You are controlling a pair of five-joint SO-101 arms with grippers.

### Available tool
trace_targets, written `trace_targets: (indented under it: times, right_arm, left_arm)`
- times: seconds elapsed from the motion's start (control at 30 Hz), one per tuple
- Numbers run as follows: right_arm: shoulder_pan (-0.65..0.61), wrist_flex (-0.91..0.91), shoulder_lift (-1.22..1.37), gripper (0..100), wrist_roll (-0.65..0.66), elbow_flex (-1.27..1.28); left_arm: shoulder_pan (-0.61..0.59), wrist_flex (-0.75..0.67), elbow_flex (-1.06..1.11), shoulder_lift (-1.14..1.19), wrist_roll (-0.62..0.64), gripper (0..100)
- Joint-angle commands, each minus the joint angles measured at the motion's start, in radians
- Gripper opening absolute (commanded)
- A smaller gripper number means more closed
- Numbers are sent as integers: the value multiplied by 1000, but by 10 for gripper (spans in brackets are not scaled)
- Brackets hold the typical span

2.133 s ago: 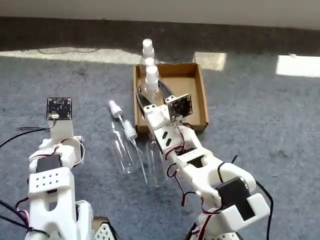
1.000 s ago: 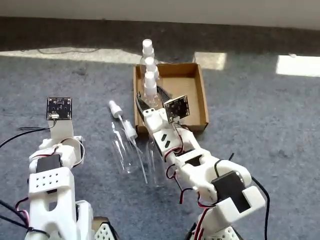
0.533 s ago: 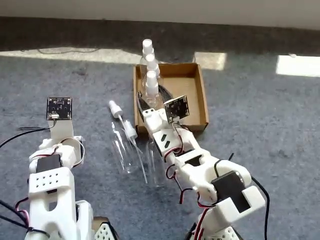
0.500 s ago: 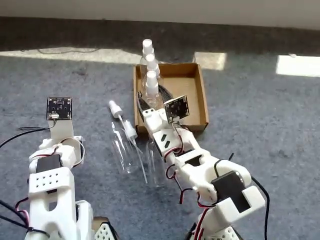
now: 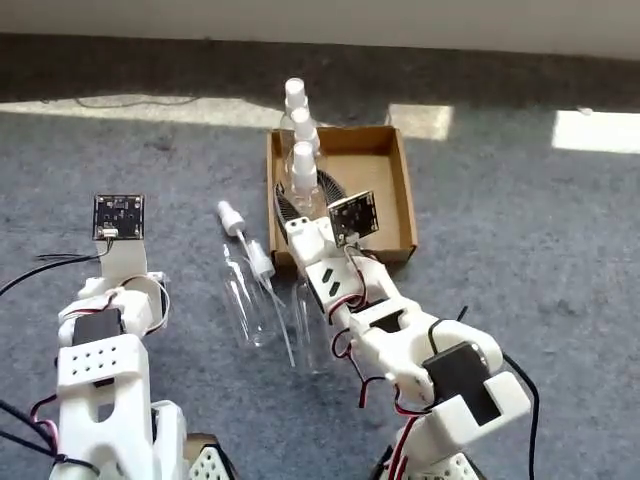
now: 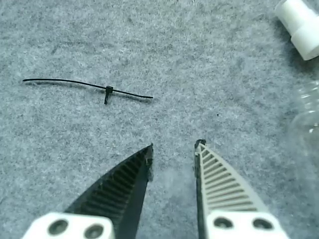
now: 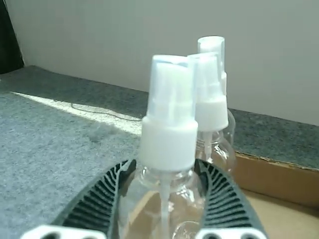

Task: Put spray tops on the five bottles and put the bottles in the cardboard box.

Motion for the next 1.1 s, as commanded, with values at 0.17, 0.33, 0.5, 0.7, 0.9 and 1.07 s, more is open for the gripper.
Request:
trace_targets:
  times: [0.17, 0.33, 0.5, 0.7, 0.9, 1.07]
  right_arm:
    - [-7, -16, -12, 102, -3, -4]
    - [-5, -16, -12, 102, -3, -4]
    - [-7, -16, -12, 102, 29, -4]
    - [-10, -16, -12, 103, 49, -4]
    - [-8, -16, -12, 103, 51, -4]
    - [-7, -16, -12, 103, 51, -4]
  left_arm:
    - [18, -15, -2, -4, -8, 141]
    - [18, -15, -2, -4, -8, 141]
    - [18, -15, -2, -4, -8, 141]
    - [18, -15, -2, -4, -8, 141]
    - [18, -15, -2, -4, -8, 141]
    - [18, -15, -2, -4, -8, 141]
